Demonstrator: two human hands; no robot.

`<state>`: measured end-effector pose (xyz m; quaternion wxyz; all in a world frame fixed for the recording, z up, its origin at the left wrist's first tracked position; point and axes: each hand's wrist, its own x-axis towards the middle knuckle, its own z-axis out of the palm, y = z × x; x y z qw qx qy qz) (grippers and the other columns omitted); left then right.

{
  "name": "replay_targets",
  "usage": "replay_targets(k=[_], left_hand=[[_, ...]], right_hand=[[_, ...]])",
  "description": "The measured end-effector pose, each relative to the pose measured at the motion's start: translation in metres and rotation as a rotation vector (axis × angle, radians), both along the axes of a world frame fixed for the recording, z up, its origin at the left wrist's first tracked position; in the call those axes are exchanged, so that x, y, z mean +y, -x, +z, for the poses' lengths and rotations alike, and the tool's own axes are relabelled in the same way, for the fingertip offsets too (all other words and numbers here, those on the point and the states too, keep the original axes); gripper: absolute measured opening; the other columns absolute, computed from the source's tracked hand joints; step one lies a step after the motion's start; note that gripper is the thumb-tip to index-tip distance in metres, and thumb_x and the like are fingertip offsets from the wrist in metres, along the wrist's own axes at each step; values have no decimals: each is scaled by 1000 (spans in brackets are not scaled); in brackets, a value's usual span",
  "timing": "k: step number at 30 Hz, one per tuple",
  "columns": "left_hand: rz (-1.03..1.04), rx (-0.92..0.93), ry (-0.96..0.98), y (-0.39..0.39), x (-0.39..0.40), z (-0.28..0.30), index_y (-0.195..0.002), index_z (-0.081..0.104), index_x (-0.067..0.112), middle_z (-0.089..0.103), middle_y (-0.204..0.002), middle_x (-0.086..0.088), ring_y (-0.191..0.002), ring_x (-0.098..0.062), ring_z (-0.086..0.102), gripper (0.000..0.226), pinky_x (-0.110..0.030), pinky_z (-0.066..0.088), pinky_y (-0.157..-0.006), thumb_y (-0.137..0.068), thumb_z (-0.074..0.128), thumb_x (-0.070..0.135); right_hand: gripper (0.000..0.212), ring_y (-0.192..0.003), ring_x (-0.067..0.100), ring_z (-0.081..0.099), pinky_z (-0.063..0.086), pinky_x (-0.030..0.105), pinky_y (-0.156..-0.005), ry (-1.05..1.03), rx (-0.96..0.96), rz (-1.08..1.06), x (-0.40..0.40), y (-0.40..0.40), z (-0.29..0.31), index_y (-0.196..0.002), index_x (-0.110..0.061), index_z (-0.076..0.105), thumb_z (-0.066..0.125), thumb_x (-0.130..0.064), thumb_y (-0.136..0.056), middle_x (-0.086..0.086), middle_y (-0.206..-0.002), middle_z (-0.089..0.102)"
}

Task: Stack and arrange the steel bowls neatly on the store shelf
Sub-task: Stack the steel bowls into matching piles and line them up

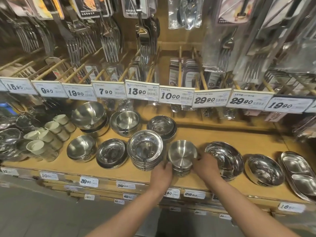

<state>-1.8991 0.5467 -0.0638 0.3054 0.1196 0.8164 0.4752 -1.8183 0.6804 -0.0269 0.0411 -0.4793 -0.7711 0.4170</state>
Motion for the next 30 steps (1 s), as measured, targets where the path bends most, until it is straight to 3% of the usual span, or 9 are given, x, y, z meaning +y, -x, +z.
replay_targets(k=[4,8,12,17,19,22,24,27,30], left_hand=[[12,-42,-21,2,2,7,-106,67,17,69,-98,1,-88,-12,61,25,-29,42,-73,-104,45,29],[34,-81,-50,4,3,6,-100,64,25,68,-92,10,-87,-9,62,17,-23,44,-69,-103,49,32],[22,-93,-45,6,4,4,-95,66,24,70,-92,7,-83,-6,63,21,-22,45,-67,-100,53,39],[4,-106,-62,9,2,5,-92,66,27,72,-90,9,-82,-6,65,20,-23,45,-67,-100,54,41],[-3,-115,-55,11,-1,7,-94,67,29,72,-92,12,-86,-3,65,19,-21,48,-71,-100,54,41],[-17,-162,-45,13,-15,7,-101,70,25,74,-99,5,-96,-14,69,25,-35,55,-90,-101,50,40],[-28,-135,0,15,-30,7,-85,70,20,75,-85,1,-85,-19,70,35,-36,56,-85,-99,50,45],[75,-164,40,20,-56,7,-91,70,18,75,-93,-4,-92,-25,73,30,-44,59,-90,-98,54,42],[217,-205,16,26,-82,12,-97,67,15,74,-98,-8,-88,-27,76,21,-44,61,-86,-100,54,32]], right_hand=[[32,-87,29,68,46,31,-68,-51,-85,47,2,1,-4,-123,-14,65,54,-30,-98,10,-90,73],[27,-77,22,64,40,26,-54,-37,-32,27,0,1,-7,-117,-10,66,54,-23,-96,6,-82,70],[26,-75,18,60,41,30,-59,-30,6,-10,-2,1,-7,-115,-9,67,55,-22,-95,2,-83,66],[33,-70,6,57,39,20,-56,3,45,-9,-6,-1,-7,-122,-9,62,53,-30,-99,-10,-77,58],[38,-73,10,62,39,21,-55,35,39,8,-7,-2,-6,-127,-9,59,51,-35,-100,-6,-82,60],[41,-83,21,67,43,28,-62,68,14,29,-9,-10,-4,-130,-12,56,50,-40,-100,1,-94,65],[37,-88,24,69,43,28,-64,52,-5,59,-10,-18,-3,-121,-14,59,49,-42,-99,5,-99,70],[30,-71,16,71,40,23,-56,48,-8,76,-16,-28,7,-103,-14,63,50,-41,-98,2,-82,74],[30,-57,9,71,53,28,-61,76,19,177,-29,-27,17,-95,-16,63,46,-41,-101,-2,-72,73]])
